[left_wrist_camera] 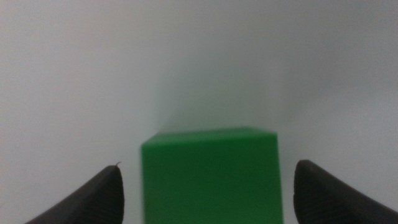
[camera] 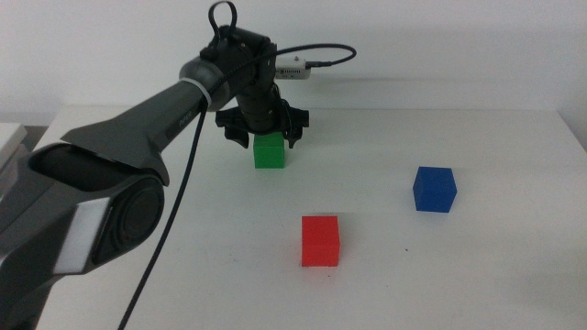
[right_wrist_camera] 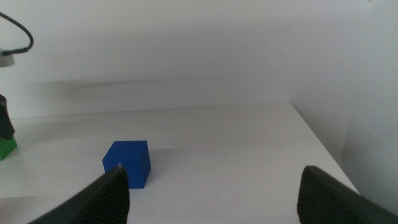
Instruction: Stack red cubes first, then green, then blue cubes in a specific spot.
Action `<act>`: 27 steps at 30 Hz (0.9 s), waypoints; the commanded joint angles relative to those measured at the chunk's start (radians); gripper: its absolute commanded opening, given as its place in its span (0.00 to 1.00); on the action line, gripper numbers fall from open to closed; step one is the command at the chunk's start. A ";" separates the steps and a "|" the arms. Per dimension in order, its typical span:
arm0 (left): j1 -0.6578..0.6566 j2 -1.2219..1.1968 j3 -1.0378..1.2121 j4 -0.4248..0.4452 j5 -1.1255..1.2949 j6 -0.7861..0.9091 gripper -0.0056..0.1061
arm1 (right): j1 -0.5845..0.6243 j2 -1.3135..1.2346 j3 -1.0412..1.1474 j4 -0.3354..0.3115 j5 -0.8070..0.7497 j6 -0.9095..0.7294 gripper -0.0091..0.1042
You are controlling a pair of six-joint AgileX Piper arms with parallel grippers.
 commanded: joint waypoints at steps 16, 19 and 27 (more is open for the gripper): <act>-0.011 -0.182 0.011 -0.006 0.123 -0.033 0.22 | -0.008 -0.004 0.003 -0.008 -0.008 -0.001 0.90; -0.063 -0.318 0.155 0.043 0.123 -0.087 0.22 | -0.008 -0.004 0.003 -0.008 -0.008 -0.001 0.90; -0.291 -0.675 0.719 0.073 -0.085 -0.423 0.22 | -0.008 -0.004 0.003 -0.008 -0.008 -0.001 0.90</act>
